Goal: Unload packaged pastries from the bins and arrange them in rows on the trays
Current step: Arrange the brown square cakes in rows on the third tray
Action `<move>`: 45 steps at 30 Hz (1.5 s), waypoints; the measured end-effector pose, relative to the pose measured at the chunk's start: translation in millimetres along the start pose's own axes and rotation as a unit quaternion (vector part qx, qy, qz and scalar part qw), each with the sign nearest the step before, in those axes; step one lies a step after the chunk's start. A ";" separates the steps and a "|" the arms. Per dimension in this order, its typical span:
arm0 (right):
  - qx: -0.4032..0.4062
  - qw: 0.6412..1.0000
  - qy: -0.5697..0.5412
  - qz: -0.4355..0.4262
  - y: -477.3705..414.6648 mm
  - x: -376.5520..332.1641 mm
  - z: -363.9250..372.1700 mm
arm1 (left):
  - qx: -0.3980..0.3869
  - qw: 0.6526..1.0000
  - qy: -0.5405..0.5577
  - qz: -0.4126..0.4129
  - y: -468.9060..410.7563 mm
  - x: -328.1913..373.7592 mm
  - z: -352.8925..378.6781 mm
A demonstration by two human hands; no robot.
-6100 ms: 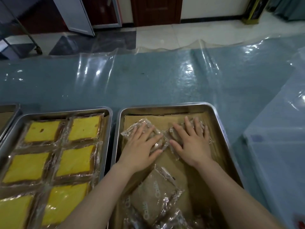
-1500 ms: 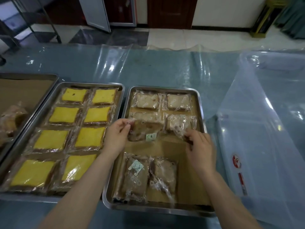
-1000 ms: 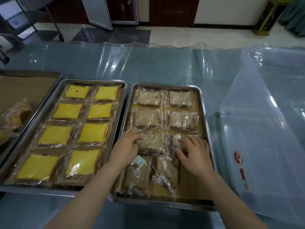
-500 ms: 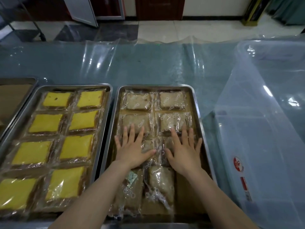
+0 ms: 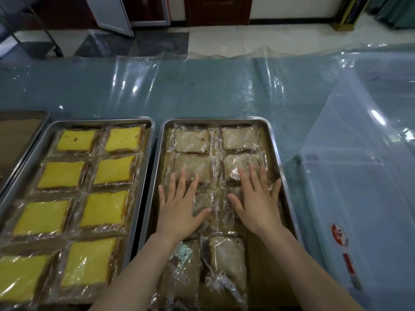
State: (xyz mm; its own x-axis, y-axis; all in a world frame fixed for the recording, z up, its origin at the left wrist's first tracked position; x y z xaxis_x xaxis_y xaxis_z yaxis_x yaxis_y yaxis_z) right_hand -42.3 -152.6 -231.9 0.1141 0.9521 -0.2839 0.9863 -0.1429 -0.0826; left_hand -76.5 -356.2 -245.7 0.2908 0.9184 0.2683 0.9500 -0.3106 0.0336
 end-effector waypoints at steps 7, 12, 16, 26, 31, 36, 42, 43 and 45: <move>-0.001 0.973 -0.227 0.040 68.7 -5.7 -19.2 | 0.031 0.983 0.178 -0.034 76.4 -10.2 -6.6; -0.066 0.972 -0.217 0.056 99.3 -13.5 -8.6 | 0.023 0.970 0.236 -0.047 118.9 -14.4 -16.4; -0.144 0.974 -0.173 0.019 114.7 -28.7 2.3 | 0.033 0.966 0.242 -0.085 141.5 -15.1 -17.5; -0.216 0.973 -0.081 -0.002 144.8 -27.0 7.7 | 0.055 0.973 0.186 -0.127 160.9 -4.5 -13.1; -0.259 0.966 -0.015 0.013 127.8 -27.5 7.4 | 0.048 0.978 0.165 -0.115 163.7 -5.4 -9.5; -0.232 0.967 -0.108 0.013 129.7 -20.4 2.2 | 0.041 0.968 0.212 -0.131 162.6 -8.8 -11.8; -0.155 0.956 -0.214 0.128 130.6 -6.1 -10.5 | 0.069 0.963 0.220 -0.136 171.2 -5.6 -15.8; -0.149 0.942 -0.254 0.163 128.7 -4.5 -13.5 | 0.077 0.968 0.203 -0.127 173.4 -3.0 -16.9; -0.096 0.897 -0.368 0.227 126.1 -0.8 -22.6 | 0.101 0.973 0.182 -0.099 177.1 4.6 -21.5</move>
State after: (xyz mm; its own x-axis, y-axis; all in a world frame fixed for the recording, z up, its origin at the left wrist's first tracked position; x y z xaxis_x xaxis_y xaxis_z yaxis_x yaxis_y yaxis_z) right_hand 84.7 -165.3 -220.5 0.4683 0.3609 -0.8065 0.8689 -0.3536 0.3464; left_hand 90.6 -412.3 -217.7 0.0746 0.7962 0.6004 0.9970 -0.0472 -0.0613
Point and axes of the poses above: each hand's wrist, its own y-axis away from the middle knuckle, its own z-axis out of the palm, x = y × z, the point moved 2 cm from there along -y, towards the middle knuckle, and after that the axes turned 6 degrees about x, right-handed, at the moved point
